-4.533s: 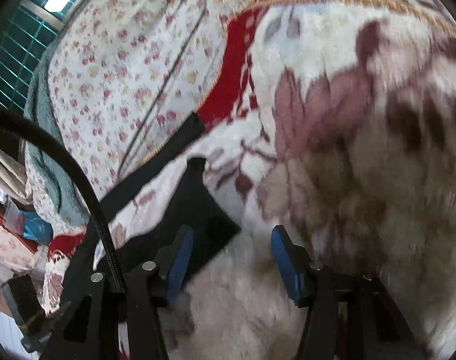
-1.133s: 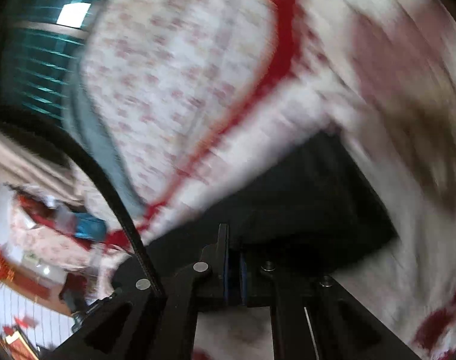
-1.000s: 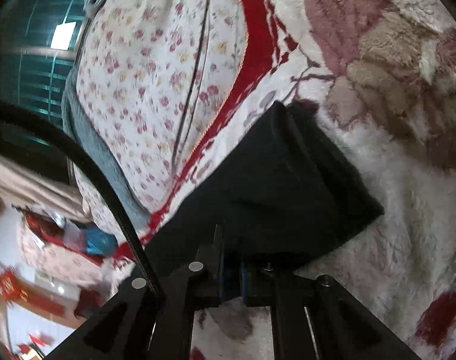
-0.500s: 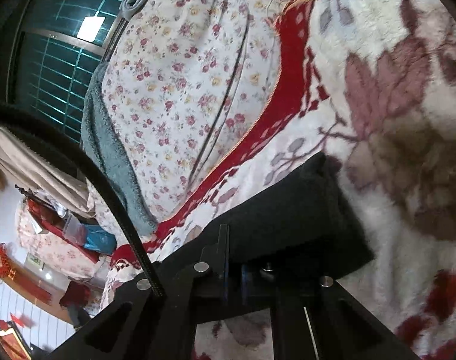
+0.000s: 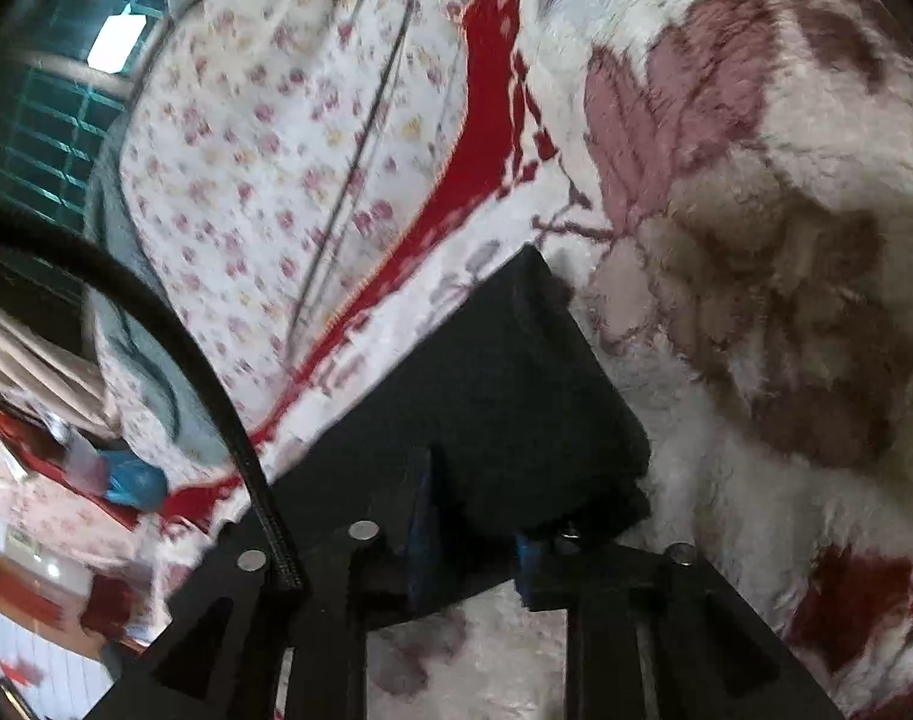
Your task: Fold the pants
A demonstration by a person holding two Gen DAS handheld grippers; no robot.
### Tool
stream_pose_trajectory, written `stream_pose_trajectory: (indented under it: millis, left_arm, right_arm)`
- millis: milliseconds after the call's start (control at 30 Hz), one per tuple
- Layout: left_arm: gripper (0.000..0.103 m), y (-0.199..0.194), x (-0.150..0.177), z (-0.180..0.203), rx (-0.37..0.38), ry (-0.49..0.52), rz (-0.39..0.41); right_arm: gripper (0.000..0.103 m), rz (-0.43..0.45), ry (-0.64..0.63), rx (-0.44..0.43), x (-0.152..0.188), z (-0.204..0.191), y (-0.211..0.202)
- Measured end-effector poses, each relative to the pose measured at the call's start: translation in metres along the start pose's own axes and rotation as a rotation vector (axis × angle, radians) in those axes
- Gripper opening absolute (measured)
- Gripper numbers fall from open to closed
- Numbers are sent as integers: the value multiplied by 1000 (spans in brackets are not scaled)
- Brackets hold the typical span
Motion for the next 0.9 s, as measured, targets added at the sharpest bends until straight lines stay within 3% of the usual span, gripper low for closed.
stream_pose_trajectory:
  millis: [33,100,200,333,467,633,800,900]
  left_arm:
    - [23,-9,-2,-7,-9,-10,21]
    - [50,-32,-7,-22,-24,-28,79]
    - [70,-64,-20,-46,-25,-82,170]
    - [70,-75,-41,-70,-42,-140,211]
    - [70,-71,-58,-81,-36,-169,221]
    - [70,-61,-77,-99,-16,-234,223]
    - [70,-60,-88,-105,36,-260,227]
    - [70,-63,-95,-100,65,-238,230]
  right_arm:
    - [41,8,-15,17,2,-4,-7]
    - [42,32,-116,53,7,-22,-24]
    - [44,15,-288,37,24,-62,-30]
    - [44,-87,-482,-151,67,-138,1]
    - [45,-185,-614,-257,120,-202,57]
    - [45,-259,-914,-238,200,-286,123]
    - [46,-251,-1175,-163,262,-328,166]
    - [46,-262,-1256,-123,281,-336,186]
Point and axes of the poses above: each gripper's, at about its wrist camera, not at the fingertips, and y roughly the way its jaws point, z to its right, x to its underside, the point moved 7 cm from there along y, roughly the way its jaws point, and after that the axes turned 7 degrees about -z, right-handed, at the moved point
